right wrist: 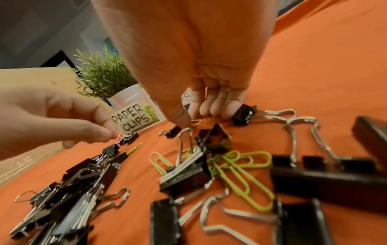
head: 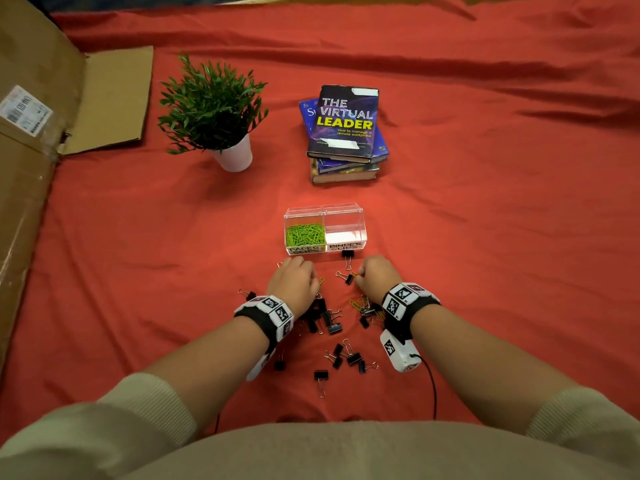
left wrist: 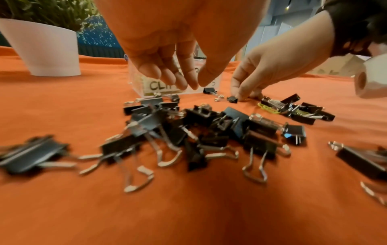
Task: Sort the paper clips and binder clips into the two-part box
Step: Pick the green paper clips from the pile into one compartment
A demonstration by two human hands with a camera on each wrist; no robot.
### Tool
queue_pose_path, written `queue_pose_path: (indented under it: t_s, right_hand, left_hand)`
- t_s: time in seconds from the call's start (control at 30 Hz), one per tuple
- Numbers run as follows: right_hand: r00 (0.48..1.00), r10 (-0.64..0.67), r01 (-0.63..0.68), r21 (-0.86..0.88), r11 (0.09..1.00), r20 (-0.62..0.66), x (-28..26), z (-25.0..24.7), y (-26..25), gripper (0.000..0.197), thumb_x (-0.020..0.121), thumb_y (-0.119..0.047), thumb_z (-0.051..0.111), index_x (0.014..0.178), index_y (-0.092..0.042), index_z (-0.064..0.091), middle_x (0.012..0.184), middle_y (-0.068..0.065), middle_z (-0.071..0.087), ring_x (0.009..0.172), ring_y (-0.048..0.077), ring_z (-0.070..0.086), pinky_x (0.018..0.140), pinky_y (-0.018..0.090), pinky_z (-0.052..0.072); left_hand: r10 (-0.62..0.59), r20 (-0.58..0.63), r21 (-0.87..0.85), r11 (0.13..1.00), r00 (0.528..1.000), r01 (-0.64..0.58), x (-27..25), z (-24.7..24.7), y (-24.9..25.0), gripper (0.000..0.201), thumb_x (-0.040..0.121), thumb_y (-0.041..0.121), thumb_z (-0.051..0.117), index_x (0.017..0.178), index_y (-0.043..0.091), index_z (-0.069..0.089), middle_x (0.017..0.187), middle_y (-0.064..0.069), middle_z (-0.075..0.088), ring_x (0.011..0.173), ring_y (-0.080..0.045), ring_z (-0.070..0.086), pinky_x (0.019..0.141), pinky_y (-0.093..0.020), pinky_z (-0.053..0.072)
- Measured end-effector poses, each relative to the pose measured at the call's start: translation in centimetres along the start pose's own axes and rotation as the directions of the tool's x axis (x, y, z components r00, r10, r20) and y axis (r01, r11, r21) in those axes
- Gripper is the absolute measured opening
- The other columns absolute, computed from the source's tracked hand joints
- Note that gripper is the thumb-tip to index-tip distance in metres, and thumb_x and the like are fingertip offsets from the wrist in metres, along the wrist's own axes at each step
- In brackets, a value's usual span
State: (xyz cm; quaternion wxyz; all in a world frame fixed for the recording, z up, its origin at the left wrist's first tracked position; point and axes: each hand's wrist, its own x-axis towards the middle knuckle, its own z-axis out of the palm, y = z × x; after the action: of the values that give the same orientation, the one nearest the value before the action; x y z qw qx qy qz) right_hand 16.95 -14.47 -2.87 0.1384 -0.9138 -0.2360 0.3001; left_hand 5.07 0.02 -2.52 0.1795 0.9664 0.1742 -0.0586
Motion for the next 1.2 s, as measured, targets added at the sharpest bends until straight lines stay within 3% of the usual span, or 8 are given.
queue_pose_path:
  t_s: [0.13, 0.23, 0.33, 0.5, 0.63, 0.77, 0.93, 1.2]
  right_hand:
    - [0.998, 0.008, -0.005, -0.049, 0.999, 0.065, 0.1, -0.2, -0.4, 0.037, 0.081, -0.016, 0.059, 0.051, -0.014, 0.037, 0.064, 0.009, 0.045, 0.067, 0.026, 0.047, 0.061, 0.031, 0.042]
    - [0.995, 0.008, -0.011, 0.033, 0.999, 0.096, 0.0, -0.7, 0.3, 0.010, 0.084, -0.010, 0.055, 0.075, -0.013, 0.054, 0.078, 0.007, 0.057, 0.077, 0.025, 0.057, 0.070, 0.032, 0.048]
    - [0.990, -0.022, -0.020, 0.291, 0.957, 0.142, -0.5, -1.9, 1.9, 0.015, 0.089, -0.006, 0.051, 0.096, -0.017, 0.058, 0.076, -0.005, 0.056, 0.067, 0.013, 0.054, 0.060, 0.022, 0.044]
    - [0.963, 0.028, -0.183, 0.575, 0.798, 0.267, -1.2, -3.7, 3.9, 0.019, 0.093, -0.009, 0.043, 0.082, -0.016, 0.058, 0.071, 0.004, 0.056, 0.060, 0.015, 0.051, 0.058, 0.027, 0.044]
    - [0.969, -0.032, -0.068, 0.389, 0.919, 0.244, -2.1, -3.2, 4.0, 0.008, 0.089, -0.023, 0.057, 0.085, -0.016, 0.056, 0.074, -0.002, 0.057, 0.063, 0.011, 0.051, 0.057, 0.023, 0.043]
    - [0.968, -0.122, 0.100, 0.110, 0.989, 0.217, -2.7, -0.9, 3.5, 0.017, 0.084, -0.029, 0.066, 0.090, -0.016, 0.055, 0.074, -0.007, 0.053, 0.069, 0.012, 0.051, 0.060, 0.025, 0.039]
    - [0.971, -0.098, 0.044, 0.244, 0.969, 0.217, -2.7, -1.3, 3.6, 0.013, 0.088, -0.017, 0.059, 0.075, -0.018, 0.057, 0.061, -0.009, 0.054, 0.052, 0.007, 0.047, 0.048, 0.019, 0.035]
    - [0.997, -0.003, -0.024, 0.348, 0.937, 0.077, -1.0, -4.7, 5.6, 0.006, 0.087, -0.015, 0.058, 0.083, -0.013, 0.062, 0.084, 0.006, 0.067, 0.067, 0.015, 0.056, 0.064, 0.029, 0.048]
  left_hand:
    - [-0.009, 0.059, 0.089, 0.996, 0.998, 0.004, 1.2, 1.2, 1.3, 0.024, 0.093, 0.028, 0.051, 0.109, 0.012, 0.058, 0.113, -0.005, 0.055, 0.111, -0.024, 0.046, 0.098, -0.033, 0.037]
    - [0.001, 0.130, 0.143, 0.990, 0.991, -0.019, 1.8, 1.5, 1.4, 0.025, 0.094, 0.025, 0.053, 0.112, 0.008, 0.056, 0.117, -0.009, 0.055, 0.113, -0.026, 0.045, 0.099, -0.034, 0.036]
    - [-0.004, 0.161, 0.137, 0.990, 0.987, -0.018, 2.1, 1.5, 1.5, 0.026, 0.094, 0.023, 0.050, 0.112, 0.005, 0.055, 0.118, -0.011, 0.055, 0.113, -0.027, 0.046, 0.099, -0.034, 0.036]
    - [-0.058, 0.174, 0.060, 0.997, 0.983, 0.048, 1.9, 1.2, 2.0, 0.025, 0.093, 0.017, 0.043, 0.109, 0.003, 0.054, 0.112, -0.014, 0.057, 0.107, -0.030, 0.049, 0.093, -0.037, 0.041]
    - [-0.102, 0.148, -0.280, 0.950, 0.984, 0.140, 1.3, -0.3, 3.3, 0.007, 0.091, 0.012, 0.045, 0.092, 0.007, 0.049, 0.086, -0.011, 0.060, 0.076, -0.029, 0.057, 0.067, -0.035, 0.043]
    - [-0.034, 0.227, -0.364, 0.924, 0.973, 0.117, 0.9, 0.1, 4.9, 0.010, 0.094, 0.012, 0.039, 0.100, 0.014, 0.046, 0.073, 0.002, 0.052, 0.058, -0.014, 0.047, 0.051, -0.025, 0.035]
    - [0.075, 0.313, -0.168, 0.985, 0.947, -0.023, 0.3, 2.2, 6.4, 0.020, 0.094, 0.025, 0.049, 0.105, 0.009, 0.051, 0.100, -0.010, 0.059, 0.092, -0.027, 0.056, 0.076, -0.032, 0.042]
    - [0.134, 0.342, -0.013, 0.990, 0.930, -0.137, -0.4, 3.1, 6.2, 0.020, 0.094, 0.021, 0.050, 0.109, 0.007, 0.054, 0.113, -0.013, 0.056, 0.108, -0.031, 0.053, 0.090, -0.038, 0.042]
